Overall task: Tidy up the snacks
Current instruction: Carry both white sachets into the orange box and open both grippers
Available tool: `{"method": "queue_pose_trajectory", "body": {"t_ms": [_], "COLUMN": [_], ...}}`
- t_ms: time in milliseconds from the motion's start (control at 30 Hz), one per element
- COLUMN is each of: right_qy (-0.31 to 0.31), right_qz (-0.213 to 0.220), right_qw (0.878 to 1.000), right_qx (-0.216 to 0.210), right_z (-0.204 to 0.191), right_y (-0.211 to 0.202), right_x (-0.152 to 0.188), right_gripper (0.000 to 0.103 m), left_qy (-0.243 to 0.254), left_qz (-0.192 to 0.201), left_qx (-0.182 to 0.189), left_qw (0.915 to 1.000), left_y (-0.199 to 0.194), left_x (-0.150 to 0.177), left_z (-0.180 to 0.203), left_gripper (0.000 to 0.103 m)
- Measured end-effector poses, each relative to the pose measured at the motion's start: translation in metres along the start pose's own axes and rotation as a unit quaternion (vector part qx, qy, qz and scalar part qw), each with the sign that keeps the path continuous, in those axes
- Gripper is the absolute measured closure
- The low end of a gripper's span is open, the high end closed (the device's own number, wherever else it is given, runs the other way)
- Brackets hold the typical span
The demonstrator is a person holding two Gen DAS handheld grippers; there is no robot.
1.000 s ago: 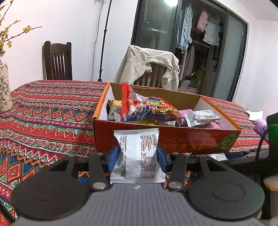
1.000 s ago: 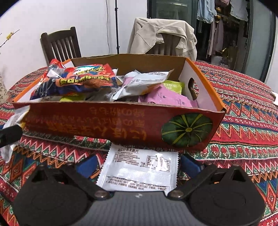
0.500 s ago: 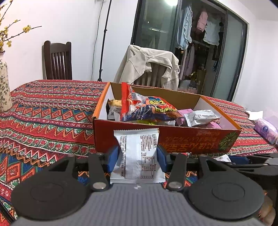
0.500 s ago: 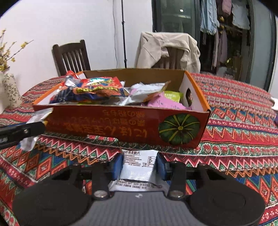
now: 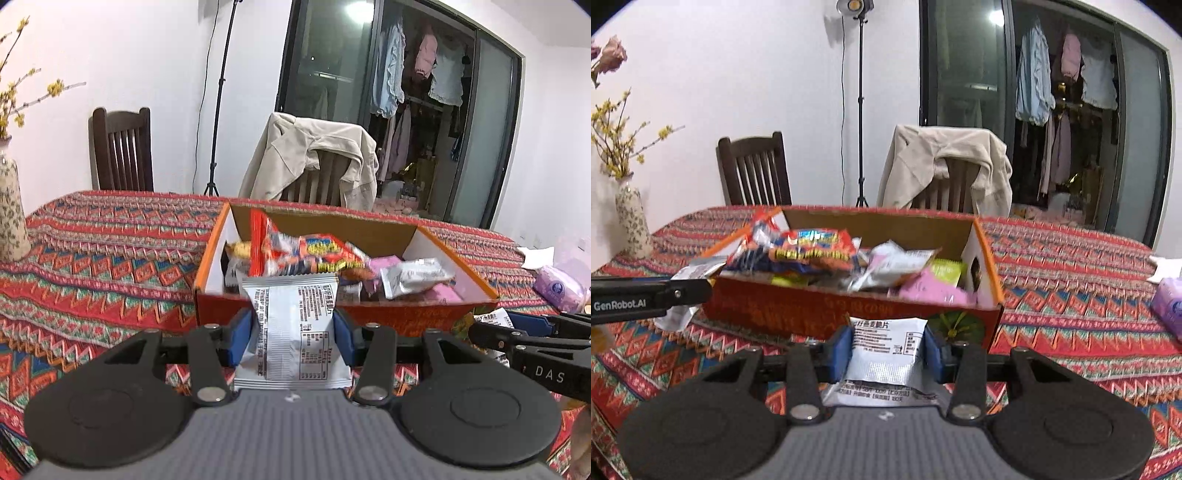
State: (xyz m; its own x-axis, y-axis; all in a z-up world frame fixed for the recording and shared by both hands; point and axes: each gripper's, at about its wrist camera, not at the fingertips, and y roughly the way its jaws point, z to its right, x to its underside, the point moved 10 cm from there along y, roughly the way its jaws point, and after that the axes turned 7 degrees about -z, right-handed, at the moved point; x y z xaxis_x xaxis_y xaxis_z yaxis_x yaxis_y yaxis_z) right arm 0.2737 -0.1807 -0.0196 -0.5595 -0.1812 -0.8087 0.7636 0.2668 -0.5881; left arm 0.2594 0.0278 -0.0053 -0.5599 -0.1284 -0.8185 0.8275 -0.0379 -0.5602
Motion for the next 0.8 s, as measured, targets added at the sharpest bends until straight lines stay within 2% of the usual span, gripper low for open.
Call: {"method": "queue_pose_trajectory", "body": {"t_ms": [200,400,633,800], "right_qy": [0.001,0.007,0.024,0.031], "right_qz": [0.030,0.054,0.067,0.076], "right_qw": [1.000,0.999,0.997,0.997], "right_qx": [0.000,0.001,0.009,0.016], "right_z": [0.004,0.007,0.013,0.017], "right_y": [-0.008,-0.004,0.018,0.038], "right_x": [-0.028,-0.060,-0.086,-0.096], "right_gripper": [0.061,0.061,0.061,0.061], "left_qy": [0.020,0.027,0.021,0.009], "left_qz": [0.021,0.030,0.041,0.044], "left_qx": [-0.013,-0.025,-0.033,-0.042], "left_qw": [0.9995,0.9988,0.9984,0.9981], "left_y": [-0.004,0.009,0.036,0.056], "left_x": [-0.034,-0.065,-0.095,-0.101], "left_z": [0.010,0.020,0.024,0.020], "left_gripper": [0.055,0.055,0.055,0.055]}}
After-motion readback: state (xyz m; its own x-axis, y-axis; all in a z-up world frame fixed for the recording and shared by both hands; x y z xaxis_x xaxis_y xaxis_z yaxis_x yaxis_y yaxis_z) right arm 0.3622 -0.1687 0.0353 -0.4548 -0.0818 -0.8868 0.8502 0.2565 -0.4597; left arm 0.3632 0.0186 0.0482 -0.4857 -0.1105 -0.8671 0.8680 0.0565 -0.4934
